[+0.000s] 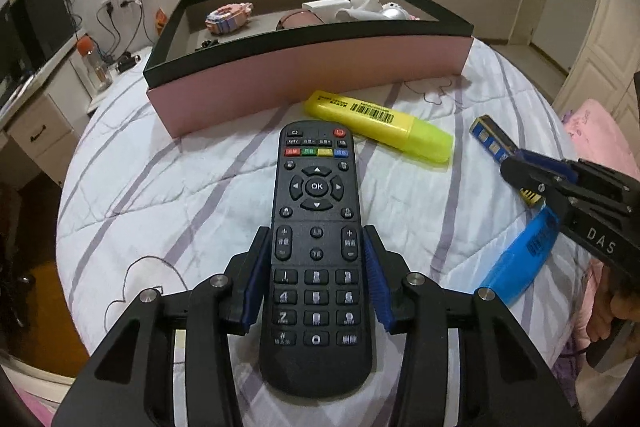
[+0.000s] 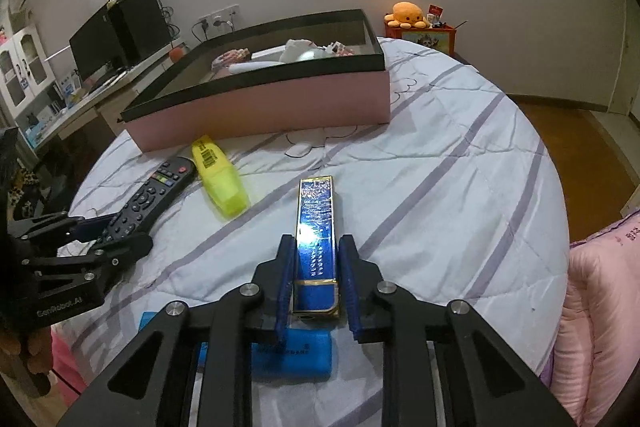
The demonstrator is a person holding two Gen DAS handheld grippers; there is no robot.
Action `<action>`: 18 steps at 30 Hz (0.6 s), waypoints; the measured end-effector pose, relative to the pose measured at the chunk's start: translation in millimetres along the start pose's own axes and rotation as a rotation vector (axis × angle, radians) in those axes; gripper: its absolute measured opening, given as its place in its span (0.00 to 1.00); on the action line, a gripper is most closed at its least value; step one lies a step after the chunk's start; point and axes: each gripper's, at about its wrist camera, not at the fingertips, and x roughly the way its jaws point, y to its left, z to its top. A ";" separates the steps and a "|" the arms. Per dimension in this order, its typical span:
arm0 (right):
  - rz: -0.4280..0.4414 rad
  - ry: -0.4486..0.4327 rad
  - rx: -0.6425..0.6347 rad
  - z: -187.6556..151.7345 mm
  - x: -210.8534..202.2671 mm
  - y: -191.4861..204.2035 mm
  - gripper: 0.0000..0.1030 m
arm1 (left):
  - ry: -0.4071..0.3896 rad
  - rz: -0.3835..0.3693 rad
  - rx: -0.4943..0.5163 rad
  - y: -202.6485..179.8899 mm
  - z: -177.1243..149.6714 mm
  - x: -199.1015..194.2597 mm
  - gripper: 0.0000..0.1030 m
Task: Organize rigid objects
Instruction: 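Carry the remote and blue-and-gold box over the pink box with both grippers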
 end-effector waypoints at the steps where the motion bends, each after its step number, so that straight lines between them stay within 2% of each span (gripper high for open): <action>1: -0.001 -0.002 -0.003 0.4 0.1 0.4 0.21 | -0.009 -0.002 -0.007 0.7 0.4 1.0 0.45; 6: -0.002 0.002 -0.010 1.9 4.7 1.5 0.21 | -0.030 0.017 -0.021 -1.3 2.3 2.1 0.43; 11: -0.024 0.003 -0.075 2.9 0.4 9.2 0.20 | -0.016 0.029 -0.020 -4.6 2.9 -4.7 0.43; 14: -0.012 -0.007 -0.089 5.8 -6.5 12.6 0.20 | -0.042 0.005 -0.025 -4.9 5.3 -16.1 0.43; 18: 0.011 -0.038 -0.092 13.9 -19.5 15.5 0.20 | -0.099 0.018 -0.015 -7.3 12.9 -37.6 0.43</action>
